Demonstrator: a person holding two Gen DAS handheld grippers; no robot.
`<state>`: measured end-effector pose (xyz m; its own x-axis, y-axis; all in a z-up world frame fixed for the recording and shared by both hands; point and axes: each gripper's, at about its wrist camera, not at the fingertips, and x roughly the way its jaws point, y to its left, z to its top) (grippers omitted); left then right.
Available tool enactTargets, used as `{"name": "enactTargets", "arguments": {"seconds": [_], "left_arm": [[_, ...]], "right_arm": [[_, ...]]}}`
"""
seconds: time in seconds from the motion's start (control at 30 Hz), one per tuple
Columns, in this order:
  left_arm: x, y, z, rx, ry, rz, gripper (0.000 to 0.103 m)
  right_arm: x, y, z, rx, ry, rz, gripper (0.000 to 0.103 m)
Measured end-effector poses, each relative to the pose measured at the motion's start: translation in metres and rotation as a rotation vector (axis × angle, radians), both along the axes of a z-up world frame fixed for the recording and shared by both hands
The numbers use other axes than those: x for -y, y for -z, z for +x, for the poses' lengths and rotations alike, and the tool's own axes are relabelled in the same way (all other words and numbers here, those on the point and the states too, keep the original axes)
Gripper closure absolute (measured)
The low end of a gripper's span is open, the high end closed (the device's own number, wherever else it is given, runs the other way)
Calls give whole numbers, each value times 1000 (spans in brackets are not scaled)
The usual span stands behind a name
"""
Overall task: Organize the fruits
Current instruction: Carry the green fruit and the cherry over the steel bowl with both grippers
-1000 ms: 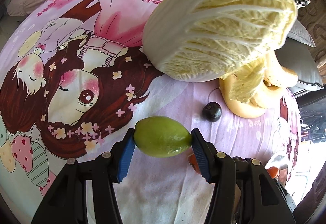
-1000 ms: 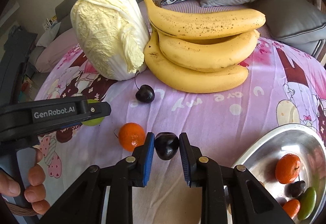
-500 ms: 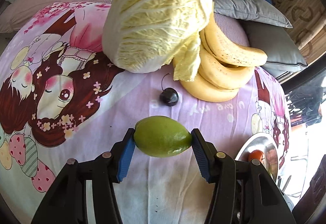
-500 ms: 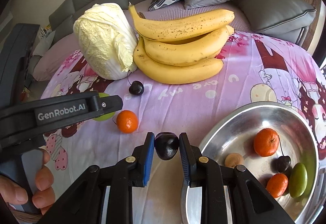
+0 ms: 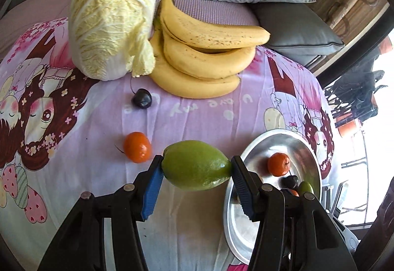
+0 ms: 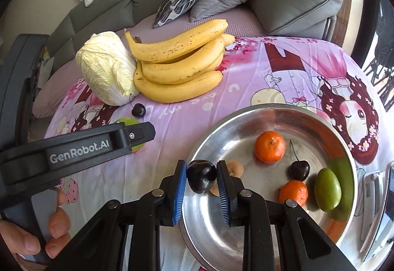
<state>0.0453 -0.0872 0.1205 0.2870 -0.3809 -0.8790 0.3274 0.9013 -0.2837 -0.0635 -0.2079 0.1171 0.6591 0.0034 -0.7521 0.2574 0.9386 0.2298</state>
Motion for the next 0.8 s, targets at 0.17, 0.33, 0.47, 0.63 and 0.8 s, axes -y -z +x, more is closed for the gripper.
{"name": "enactTargets", "arguments": {"seconds": [0.17, 0.33, 0.47, 0.63, 0.8], "left_arm": [[20, 2, -15, -20, 63, -4, 46], [46, 3, -35, -21, 149, 17, 46], [61, 7, -48, -43, 205, 28, 46], [72, 10, -63, -36, 243, 59, 46], [77, 16, -70, -49, 253, 77, 46]], "right_arm": [[20, -1, -23, 8, 57, 9, 76], [41, -1, -44, 8, 117, 9, 76], [53, 3, -59, -1, 151, 14, 76], [62, 13, -73, -17, 171, 30, 76], [69, 22, -82, -36, 182, 32, 76]]}}
